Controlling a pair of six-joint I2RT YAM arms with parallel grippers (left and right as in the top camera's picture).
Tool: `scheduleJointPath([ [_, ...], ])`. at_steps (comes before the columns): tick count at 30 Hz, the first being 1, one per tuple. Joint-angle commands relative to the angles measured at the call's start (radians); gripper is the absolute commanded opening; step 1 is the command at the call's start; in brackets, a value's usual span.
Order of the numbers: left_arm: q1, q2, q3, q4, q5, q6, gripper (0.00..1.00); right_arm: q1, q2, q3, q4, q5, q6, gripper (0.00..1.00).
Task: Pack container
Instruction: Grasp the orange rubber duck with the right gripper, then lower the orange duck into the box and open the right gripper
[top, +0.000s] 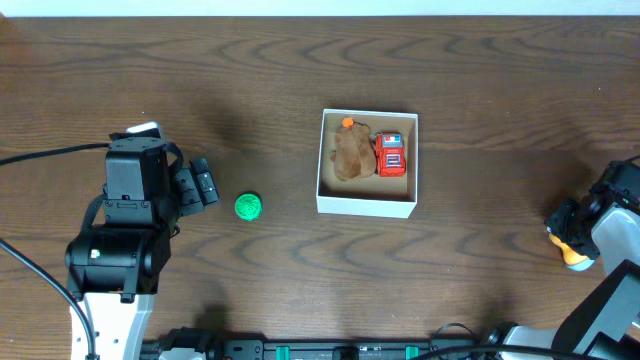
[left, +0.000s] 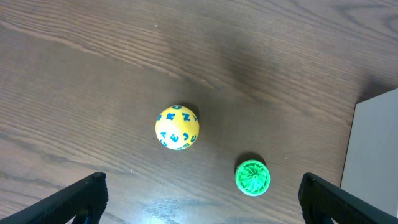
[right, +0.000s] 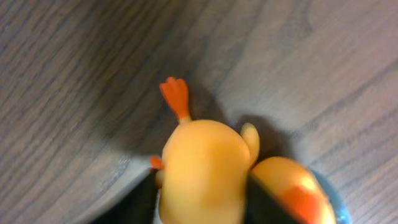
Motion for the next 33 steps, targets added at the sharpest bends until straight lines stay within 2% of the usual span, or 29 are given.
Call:
scheduleJointPath([
  [1, 0.004, 0.001, 0.018, 0.0, -0.008, -0.013, 0.98, -0.008, -0.002, -0.008, 0.004, -0.02, 0.011, 0.05],
  [2, 0.004, 0.001, 0.018, 0.0, -0.008, -0.013, 0.98, -0.008, -0.002, -0.008, 0.005, -0.022, 0.017, 0.01],
  [7, 0.004, 0.001, 0.018, 0.0, -0.008, -0.013, 0.98, 0.0, -0.011, 0.038, -0.014, -0.098, 0.023, 0.01],
  [13, 0.004, 0.001, 0.018, 0.0, -0.008, -0.013, 0.98, 0.119, -0.084, 0.273, -0.179, -0.155, 0.019, 0.01],
  [17, 0.004, 0.001, 0.018, 0.0, -0.008, -0.013, 0.98, 0.29, -0.128, 0.457, -0.29, -0.193, 0.004, 0.01],
  [21, 0.004, 0.001, 0.018, 0.0, -0.008, -0.013, 0.98, 0.525, -0.137, 0.581, -0.34, -0.193, 0.005, 0.01],
  [24, 0.004, 0.001, 0.018, 0.0, -0.008, -0.013, 0.98, 0.712, -0.137, 0.599, -0.309, -0.19, 0.006, 0.01],
  [28, 0.004, 0.001, 0.018, 0.0, -0.008, -0.013, 0.98, 0.934, -0.105, 0.599, -0.281, -0.127, 0.093, 0.01],
  [33, 0.004, 0.001, 0.018, 0.0, -0.008, -0.013, 0.98, 1.093, -0.019, 0.595, -0.283, -0.119, 0.157, 0.01],
])
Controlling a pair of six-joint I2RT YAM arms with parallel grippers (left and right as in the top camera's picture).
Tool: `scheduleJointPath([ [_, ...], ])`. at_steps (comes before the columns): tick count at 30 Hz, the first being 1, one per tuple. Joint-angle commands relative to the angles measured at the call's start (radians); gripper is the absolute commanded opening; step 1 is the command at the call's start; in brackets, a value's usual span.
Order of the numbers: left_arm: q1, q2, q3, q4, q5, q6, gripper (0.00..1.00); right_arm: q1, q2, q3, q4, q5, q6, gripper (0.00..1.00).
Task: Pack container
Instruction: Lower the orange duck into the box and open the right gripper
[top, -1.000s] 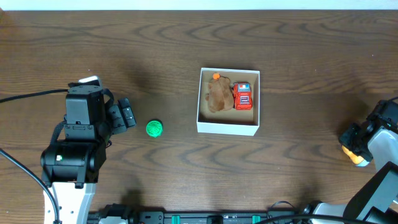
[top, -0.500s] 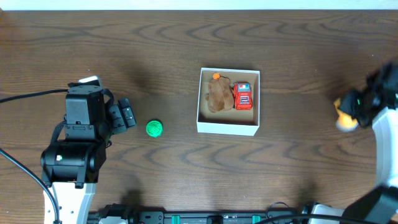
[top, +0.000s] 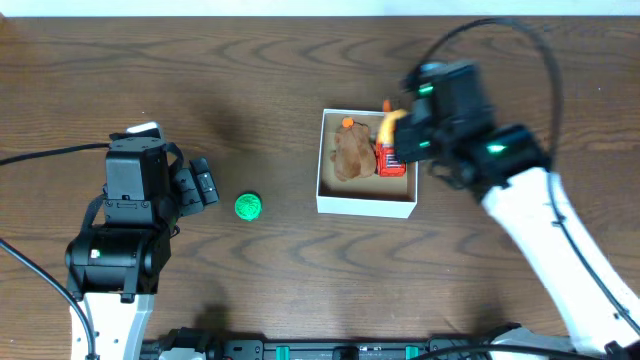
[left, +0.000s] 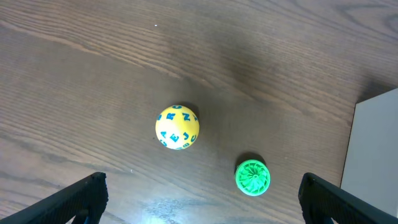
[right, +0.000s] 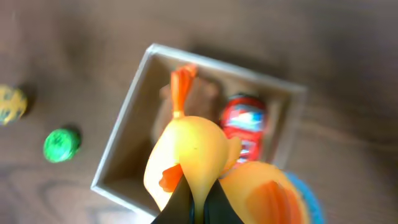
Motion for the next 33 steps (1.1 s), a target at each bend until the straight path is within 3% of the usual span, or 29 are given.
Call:
scheduleJointPath([
  [1, 0.004, 0.001, 0.018, 0.0, -0.008, -0.013, 0.98, 0.075, 0.069, -0.002, 0.0, 0.047, 0.086, 0.01],
  [4, 0.004, 0.001, 0.018, 0.0, -0.008, -0.013, 0.98, 0.097, 0.137, -0.008, -0.019, 0.079, 0.164, 0.01],
  [18, 0.004, 0.001, 0.018, 0.0, -0.008, -0.013, 0.98, 0.098, 0.338, -0.009, -0.122, 0.074, 0.166, 0.01],
  [21, 0.004, 0.001, 0.018, 0.0, -0.008, -0.013, 0.98, 0.097, 0.344, -0.009, -0.13, 0.076, 0.165, 0.13],
  [23, 0.004, 0.001, 0.018, 0.0, -0.008, -0.013, 0.98, 0.093, 0.339, -0.008, -0.122, 0.091, 0.165, 0.31],
  [25, 0.004, 0.001, 0.018, 0.0, -0.008, -0.013, 0.98, 0.087, 0.33, -0.005, -0.105, 0.095, 0.148, 0.41],
  [29, 0.004, 0.001, 0.018, 0.0, -0.008, -0.013, 0.98, 0.063, 0.287, 0.007, -0.071, 0.095, 0.103, 0.55],
  [33, 0.004, 0.001, 0.018, 0.0, -0.008, -0.013, 0.98, 0.016, 0.225, 0.074, -0.066, 0.098, 0.048, 0.61],
])
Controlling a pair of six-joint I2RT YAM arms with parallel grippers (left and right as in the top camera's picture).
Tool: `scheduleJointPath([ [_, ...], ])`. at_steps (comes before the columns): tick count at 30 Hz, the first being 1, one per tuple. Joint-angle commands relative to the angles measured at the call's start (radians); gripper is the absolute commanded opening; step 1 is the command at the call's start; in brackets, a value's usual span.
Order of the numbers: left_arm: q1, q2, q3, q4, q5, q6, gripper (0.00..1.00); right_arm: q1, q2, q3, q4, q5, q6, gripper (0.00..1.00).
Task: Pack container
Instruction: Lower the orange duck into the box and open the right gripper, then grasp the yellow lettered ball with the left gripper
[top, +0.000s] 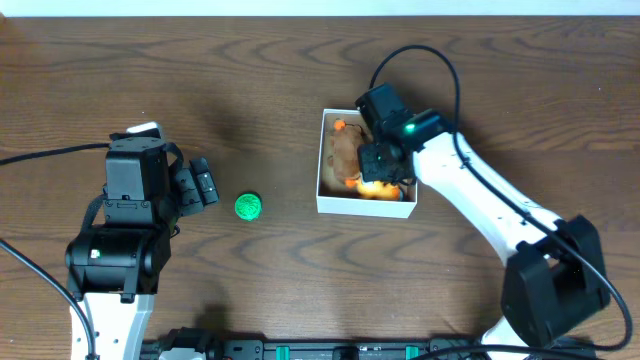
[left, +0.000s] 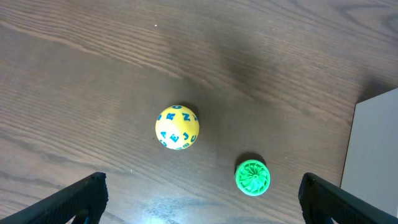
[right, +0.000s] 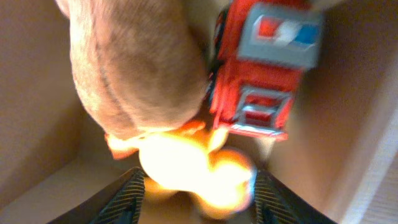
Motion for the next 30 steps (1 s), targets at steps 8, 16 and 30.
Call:
scheduleJointPath([
  [8, 0.004, 0.001, 0.018, 0.0, -0.008, -0.013, 0.98, -0.325, -0.232, 0.178, -0.034, -0.013, 0.056, 0.85],
  [16, 0.004, 0.001, 0.018, 0.002, -0.009, -0.01, 0.98, -0.711, -0.216, 0.077, -0.17, -0.071, 0.013, 0.99],
  [30, 0.269, 0.388, 0.029, 0.087, 0.156, -0.064, 0.98, -0.84, -0.17, -0.178, -0.039, -0.101, -0.016, 0.99],
])
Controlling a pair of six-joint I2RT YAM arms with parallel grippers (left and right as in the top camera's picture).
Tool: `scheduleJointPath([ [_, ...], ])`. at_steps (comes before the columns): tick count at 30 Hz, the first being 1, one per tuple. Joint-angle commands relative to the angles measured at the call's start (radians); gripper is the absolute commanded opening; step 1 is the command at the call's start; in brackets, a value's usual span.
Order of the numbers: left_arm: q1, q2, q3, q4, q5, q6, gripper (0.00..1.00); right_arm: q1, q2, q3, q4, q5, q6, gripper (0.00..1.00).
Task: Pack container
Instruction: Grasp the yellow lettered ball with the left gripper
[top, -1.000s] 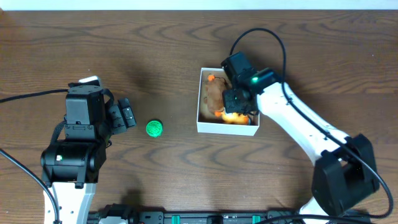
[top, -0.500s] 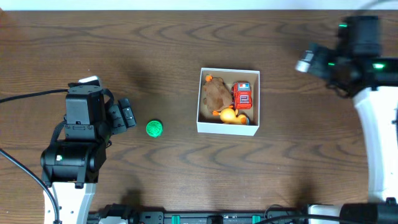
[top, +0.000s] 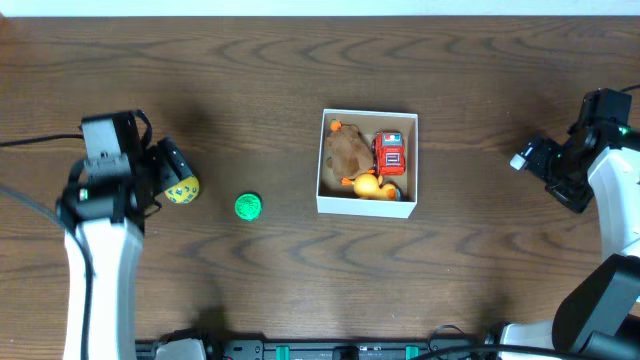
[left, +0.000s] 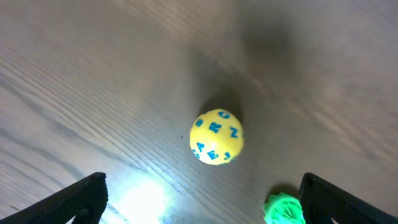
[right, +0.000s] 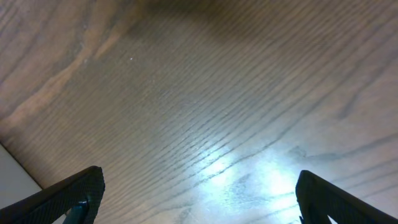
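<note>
The white box (top: 366, 207) stands mid-table and holds a brown plush (top: 347, 152), a red truck (top: 390, 153) and a yellow-orange rubber duck (top: 368, 186). Left of it on the table lie a green ball (top: 248, 206) (left: 285, 210) and a yellow ball with blue letters (top: 182, 189) (left: 216, 136). My left gripper (top: 170, 170) (left: 199, 200) hangs open just above and beside the yellow ball, holding nothing. My right gripper (top: 547, 165) (right: 198, 198) is open and empty over bare wood at the far right.
The table is dark wood (right: 205, 93). A black cable (top: 30, 145) runs in from the left edge to the left arm. The right arm's base lies along the right edge (top: 615, 260).
My right gripper, then down in the box on the duck, is now open at the far right; the duck lies in the box. My left arm has shifted left, nearer the yellow ball.
My right gripper held the duck at the table's right edge, then over the box, then down inside it beside the plush and truck. Now the duck rests in the box and the gripper is away. The left arm stood still until now.
</note>
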Motion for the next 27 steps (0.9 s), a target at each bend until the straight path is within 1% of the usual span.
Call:
scheduleJointPath([
  [1, 0.041, 0.151, 0.015, 0.017, 0.127, 0.017, 0.98, -0.003, -0.006, 0.0, 0.013, -0.026, -0.015, 0.99],
  [2, 0.043, 0.216, 0.015, 0.029, 0.143, 0.024, 0.98, -0.003, -0.006, 0.0, 0.012, -0.026, -0.015, 0.99],
  [8, 0.041, 0.417, 0.015, 0.062, 0.153, 0.063, 0.98, 0.0, -0.006, 0.0, 0.003, -0.026, -0.015, 0.99],
  [13, 0.041, 0.52, 0.015, 0.069, 0.152, 0.069, 0.98, 0.0, -0.006, 0.0, 0.004, -0.026, -0.019, 0.99],
  [16, 0.042, 0.545, 0.015, 0.074, 0.151, 0.069, 0.98, 0.0, -0.006, 0.0, 0.003, -0.026, -0.019, 0.99],
  [17, 0.042, 0.545, 0.015, 0.078, 0.148, 0.069, 1.0, 0.0, -0.006, 0.0, 0.003, -0.026, -0.019, 0.99],
  [18, 0.041, 0.544, 0.015, 0.085, 0.148, 0.069, 0.96, 0.0, -0.006, 0.0, 0.001, -0.026, -0.019, 0.99],
  [20, 0.041, 0.539, 0.015, 0.093, 0.148, 0.069, 0.86, 0.0, -0.006, 0.0, -0.001, -0.026, -0.023, 0.99],
  [23, 0.041, 0.536, 0.015, 0.108, 0.148, 0.069, 0.67, 0.0, -0.006, 0.0, -0.003, -0.026, -0.023, 0.99],
  [25, 0.041, 0.532, 0.015, 0.123, 0.148, 0.069, 0.59, 0.0, -0.006, 0.0, -0.003, -0.026, -0.025, 0.99],
  [27, 0.041, 0.525, 0.015, 0.132, 0.148, 0.069, 0.54, 0.001, -0.006, 0.0, -0.003, -0.026, -0.026, 0.99],
])
